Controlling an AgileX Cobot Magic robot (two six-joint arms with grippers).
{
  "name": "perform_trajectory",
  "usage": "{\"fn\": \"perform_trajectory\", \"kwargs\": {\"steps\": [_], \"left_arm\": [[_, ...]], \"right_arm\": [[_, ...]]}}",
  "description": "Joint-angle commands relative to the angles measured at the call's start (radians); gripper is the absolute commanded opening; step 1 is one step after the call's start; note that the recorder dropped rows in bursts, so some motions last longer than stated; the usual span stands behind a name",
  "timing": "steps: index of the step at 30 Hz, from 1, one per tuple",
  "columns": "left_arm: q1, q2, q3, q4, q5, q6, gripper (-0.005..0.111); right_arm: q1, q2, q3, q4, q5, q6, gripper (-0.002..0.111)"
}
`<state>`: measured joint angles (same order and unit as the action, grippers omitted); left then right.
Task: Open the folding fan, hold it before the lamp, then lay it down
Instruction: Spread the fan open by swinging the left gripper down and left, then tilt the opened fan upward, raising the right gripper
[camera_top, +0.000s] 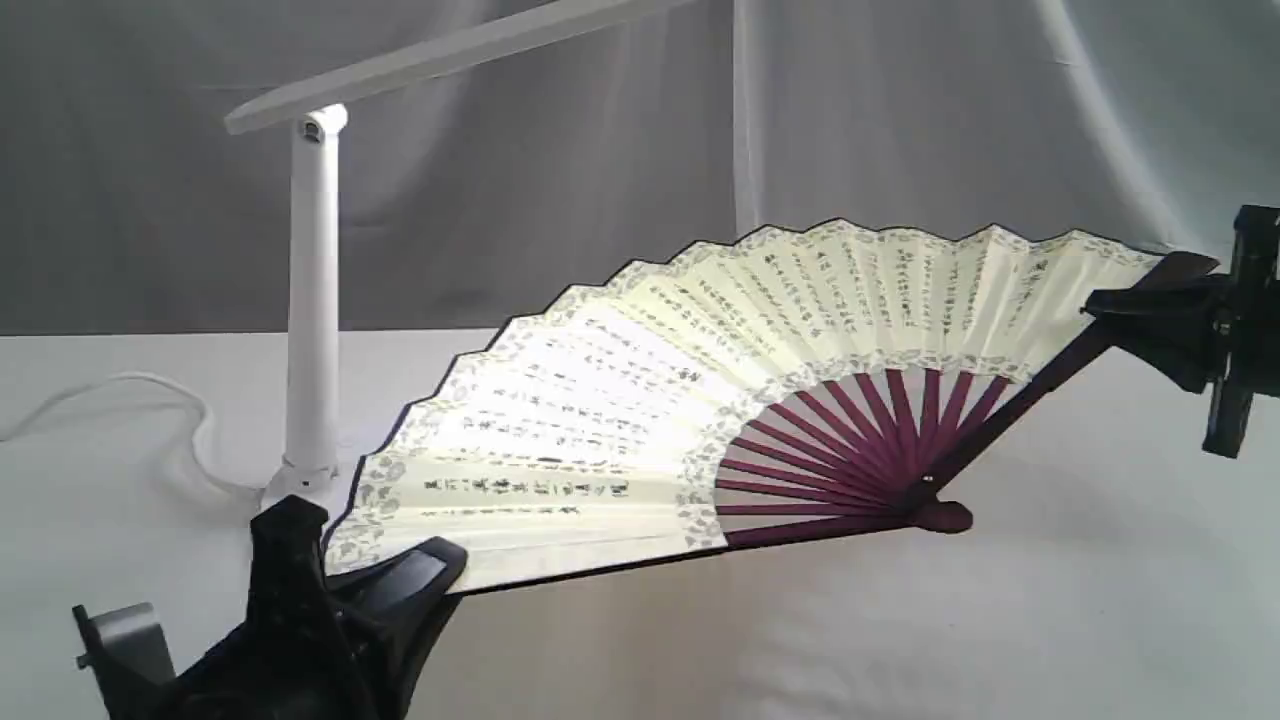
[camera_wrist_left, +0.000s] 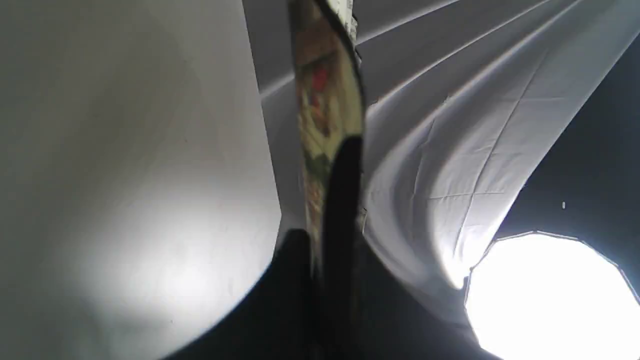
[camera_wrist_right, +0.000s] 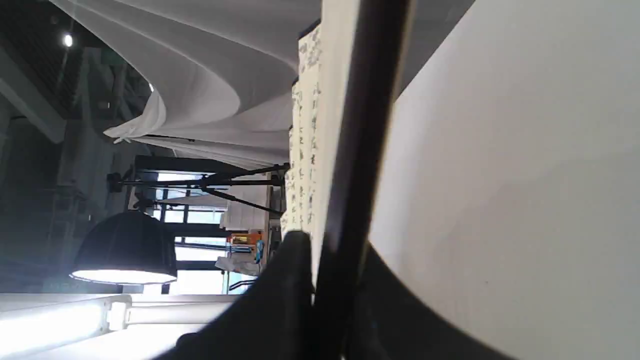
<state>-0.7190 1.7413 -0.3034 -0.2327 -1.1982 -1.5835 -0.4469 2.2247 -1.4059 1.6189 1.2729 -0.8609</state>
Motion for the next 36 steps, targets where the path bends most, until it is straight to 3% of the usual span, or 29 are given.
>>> {"fn": "perform_trajectory", "kwargs": {"steps": [1,6,20,36], "left_arm": [[-0.045,-0.009,0.007,-0.138,-0.023,0.0,0.0],[-0.087,-0.009,0.007,-0.199,-0.023,0.018,0.0],[-0.088,-0.089,0.007,-0.262,-0.023,0.076,0.0],[-0.088,-0.23,0.061,-0.255,-0.023,-0.065,0.0]], "right_arm": [[-0.02,-0.007,-0.004,-0.02,-0.052,-0.05,0.0],[-0.02,-0.007,-0.004,-0.015,-0.052,-0.05,0.0],[-0.02,-0.052,-0.004,0.049,-0.052,-0.044,0.0],[-0.02,-0.189,-0.004,0.045,-0.052,0.003,0.0]]}}
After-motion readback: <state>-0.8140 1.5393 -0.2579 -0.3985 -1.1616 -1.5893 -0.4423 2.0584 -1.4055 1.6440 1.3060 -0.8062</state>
